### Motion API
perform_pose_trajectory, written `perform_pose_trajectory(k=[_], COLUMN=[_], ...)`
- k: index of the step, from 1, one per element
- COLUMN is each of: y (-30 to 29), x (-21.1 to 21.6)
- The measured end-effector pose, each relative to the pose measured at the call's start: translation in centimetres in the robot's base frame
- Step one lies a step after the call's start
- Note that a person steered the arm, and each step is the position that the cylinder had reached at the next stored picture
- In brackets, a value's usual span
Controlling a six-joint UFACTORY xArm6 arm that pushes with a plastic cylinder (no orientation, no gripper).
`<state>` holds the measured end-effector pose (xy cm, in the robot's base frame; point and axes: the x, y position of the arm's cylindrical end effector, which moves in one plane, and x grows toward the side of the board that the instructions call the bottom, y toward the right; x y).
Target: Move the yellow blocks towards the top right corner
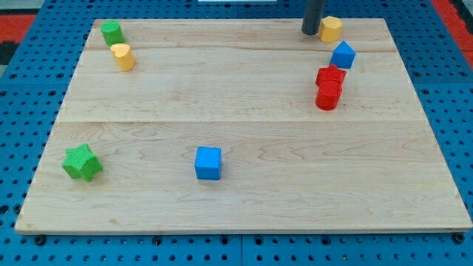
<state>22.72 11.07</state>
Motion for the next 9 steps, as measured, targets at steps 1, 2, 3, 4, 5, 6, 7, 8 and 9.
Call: perform_pose_trajectory(k=[1,2,3,4,5,6,7,8,9], y=[-11.2,-25.3,-35.0,-34.6,-24.8,-14.6,-5.4,-1.0,0.5], x=[7.8,12.6,11.4,7.6,5.9,5.8,5.3,1.5,0.9])
